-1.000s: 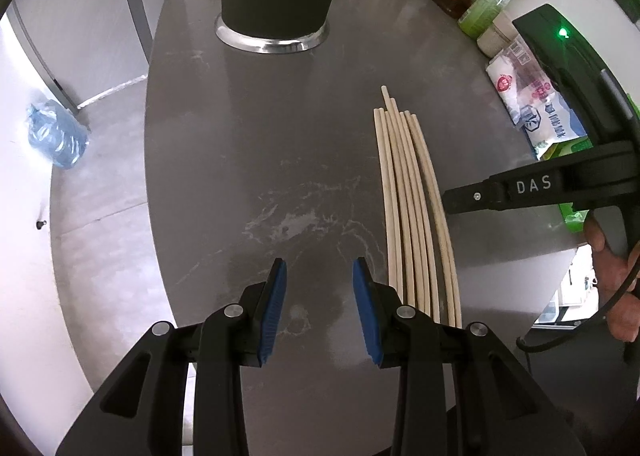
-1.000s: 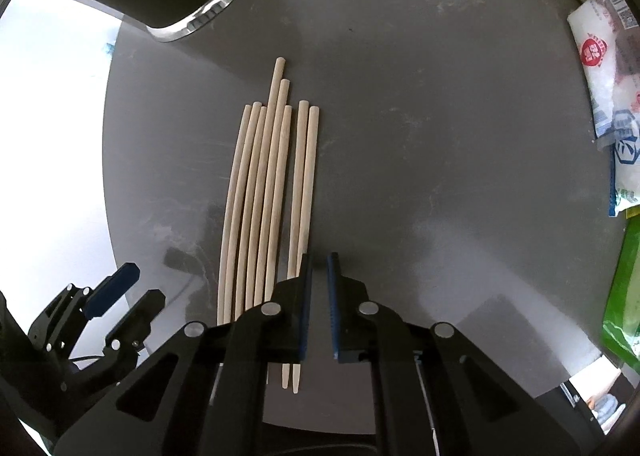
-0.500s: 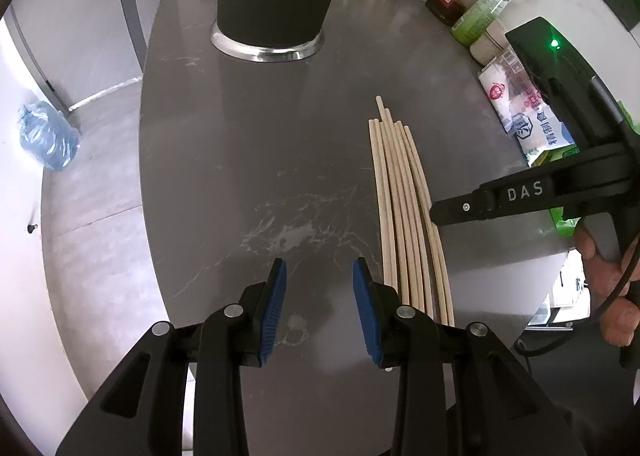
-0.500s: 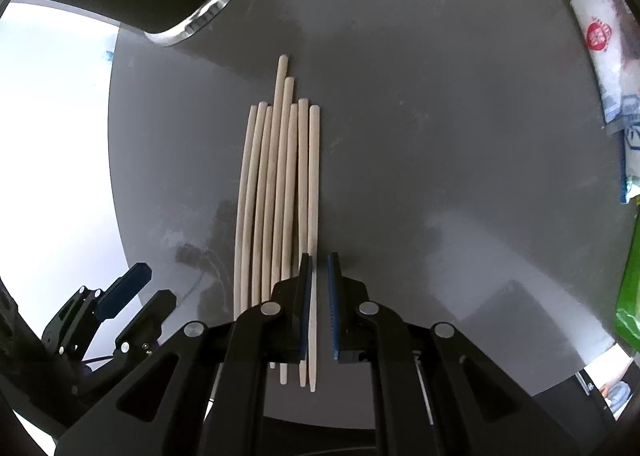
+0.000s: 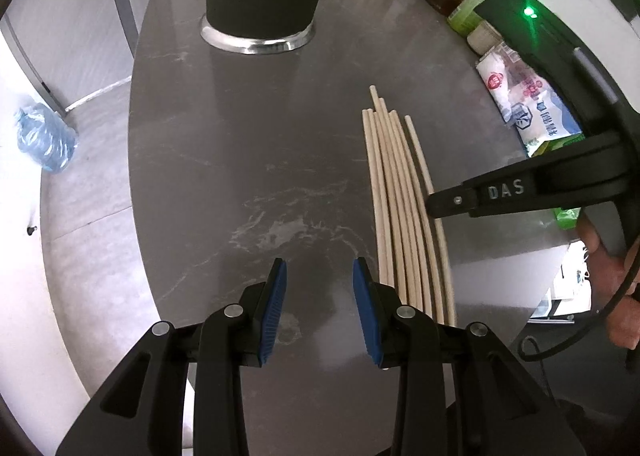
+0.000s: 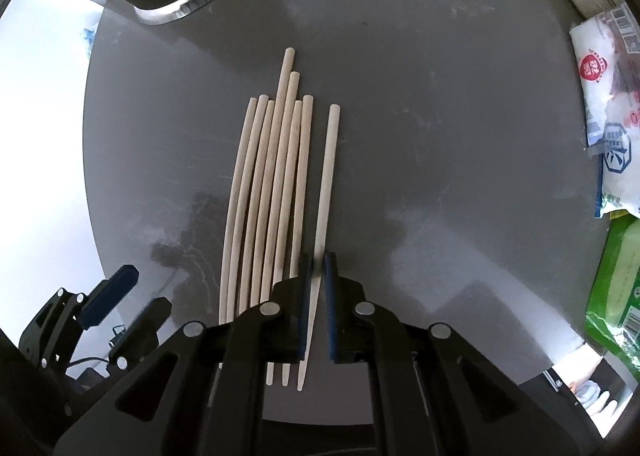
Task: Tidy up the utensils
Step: 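Close the right gripper on one chopstick and pull it from the row, then close the left gripper on another chopstick while the right gripper holds its chopstick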
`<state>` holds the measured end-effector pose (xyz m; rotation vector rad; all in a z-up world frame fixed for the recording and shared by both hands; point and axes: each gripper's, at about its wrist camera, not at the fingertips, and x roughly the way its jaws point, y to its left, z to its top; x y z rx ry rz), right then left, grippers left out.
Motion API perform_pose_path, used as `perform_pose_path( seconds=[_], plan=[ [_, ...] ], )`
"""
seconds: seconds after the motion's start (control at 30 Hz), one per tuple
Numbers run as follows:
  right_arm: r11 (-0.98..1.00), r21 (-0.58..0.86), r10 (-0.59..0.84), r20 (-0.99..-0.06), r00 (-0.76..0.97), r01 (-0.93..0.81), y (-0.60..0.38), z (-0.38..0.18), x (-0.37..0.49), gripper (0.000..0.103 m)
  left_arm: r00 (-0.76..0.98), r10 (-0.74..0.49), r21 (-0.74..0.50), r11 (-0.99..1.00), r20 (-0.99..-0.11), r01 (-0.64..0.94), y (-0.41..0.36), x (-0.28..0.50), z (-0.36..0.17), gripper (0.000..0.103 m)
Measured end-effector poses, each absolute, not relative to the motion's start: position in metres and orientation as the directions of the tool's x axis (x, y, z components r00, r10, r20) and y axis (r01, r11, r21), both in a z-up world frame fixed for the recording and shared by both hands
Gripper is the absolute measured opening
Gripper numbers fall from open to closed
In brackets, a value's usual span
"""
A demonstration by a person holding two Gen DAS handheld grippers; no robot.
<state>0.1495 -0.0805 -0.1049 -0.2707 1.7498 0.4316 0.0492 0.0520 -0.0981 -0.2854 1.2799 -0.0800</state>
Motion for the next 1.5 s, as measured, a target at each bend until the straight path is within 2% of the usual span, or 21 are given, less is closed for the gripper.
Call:
perform_pose_path(
  seconds=[0.2,0.5,0.77,1.5],
  plan=[
    [0.903,0.183,0.098,-0.968,-0.23,-0.389,-0.084,-0.106,0.164,0.005,0.272,-0.206,-0.239,0.966,-0.94,-0.094,0.044,0.055,-0.102,0.033],
    [0.877,0.335,0.264,-0.935,-0.239,-0.345,-0.127,-0.079,0.185,0.005,0.241,-0.16,-0.186,0.979,-0.957,-0.087,0.025,0.072,-0.102,0.033],
    [0.835,0.423,0.352,-0.903,-0.247,-0.353,-0.143,-0.071,0.167,0.005,0.216,-0.114,-0.141,0.983,-0.97,-0.114,0.016,0.083,-0.102,0.033],
    [0.808,0.481,0.397,-0.871,-0.289,-0.339,-0.148,-0.091,0.175,0.005,0.143,-0.04,-0.054,0.994,-0.989,-0.099,0.003,0.095,-0.108,0.033]
  ],
)
